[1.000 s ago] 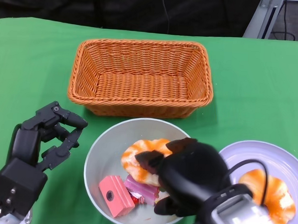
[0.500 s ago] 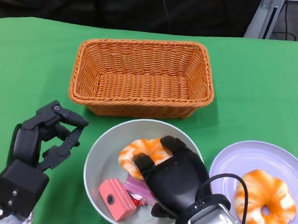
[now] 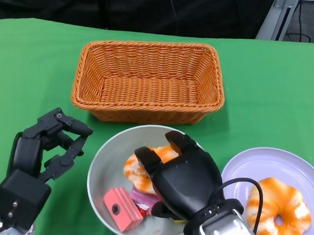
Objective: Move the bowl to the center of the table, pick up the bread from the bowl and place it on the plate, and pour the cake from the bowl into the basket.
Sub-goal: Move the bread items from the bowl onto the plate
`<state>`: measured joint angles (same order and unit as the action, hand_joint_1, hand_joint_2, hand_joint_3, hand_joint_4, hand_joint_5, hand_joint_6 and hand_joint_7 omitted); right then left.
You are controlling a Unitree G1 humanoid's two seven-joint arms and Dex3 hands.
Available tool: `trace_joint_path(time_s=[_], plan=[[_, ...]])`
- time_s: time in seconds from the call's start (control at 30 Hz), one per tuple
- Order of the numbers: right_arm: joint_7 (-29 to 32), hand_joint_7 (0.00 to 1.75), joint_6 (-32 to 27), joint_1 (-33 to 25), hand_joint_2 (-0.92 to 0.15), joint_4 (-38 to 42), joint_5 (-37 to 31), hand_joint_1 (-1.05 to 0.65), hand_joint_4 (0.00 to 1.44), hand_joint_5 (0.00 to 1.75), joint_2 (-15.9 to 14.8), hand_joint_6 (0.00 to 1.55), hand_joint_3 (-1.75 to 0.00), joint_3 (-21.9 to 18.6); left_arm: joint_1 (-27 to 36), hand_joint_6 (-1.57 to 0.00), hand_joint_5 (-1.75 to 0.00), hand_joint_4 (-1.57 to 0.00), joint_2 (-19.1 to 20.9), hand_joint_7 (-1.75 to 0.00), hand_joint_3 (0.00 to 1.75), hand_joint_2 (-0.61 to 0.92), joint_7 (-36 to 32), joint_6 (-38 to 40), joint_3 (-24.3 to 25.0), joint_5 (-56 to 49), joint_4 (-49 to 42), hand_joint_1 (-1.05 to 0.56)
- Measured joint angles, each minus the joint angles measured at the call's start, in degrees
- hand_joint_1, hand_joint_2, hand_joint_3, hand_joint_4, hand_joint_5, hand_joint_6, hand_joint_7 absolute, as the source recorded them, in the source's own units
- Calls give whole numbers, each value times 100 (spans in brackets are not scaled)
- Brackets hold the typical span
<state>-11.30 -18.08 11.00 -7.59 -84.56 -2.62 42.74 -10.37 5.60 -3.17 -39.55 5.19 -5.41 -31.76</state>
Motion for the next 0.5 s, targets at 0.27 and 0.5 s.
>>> trace_joint_path(time_s=[0.27, 0.5], plan=[[-194, 2, 53, 115, -92, 92, 115, -80, 39, 6, 35, 38, -11, -98, -2, -73, -141, -76, 2, -118, 36, 92, 0, -4, -2, -1, -29, -16], [147, 2, 59, 405, -92, 811, 334, -80, 43, 7, 52, 39, -9, -164, -1, -73, -146, -73, 2, -118, 36, 92, -1, -16, -9, -4, -28, -16]])
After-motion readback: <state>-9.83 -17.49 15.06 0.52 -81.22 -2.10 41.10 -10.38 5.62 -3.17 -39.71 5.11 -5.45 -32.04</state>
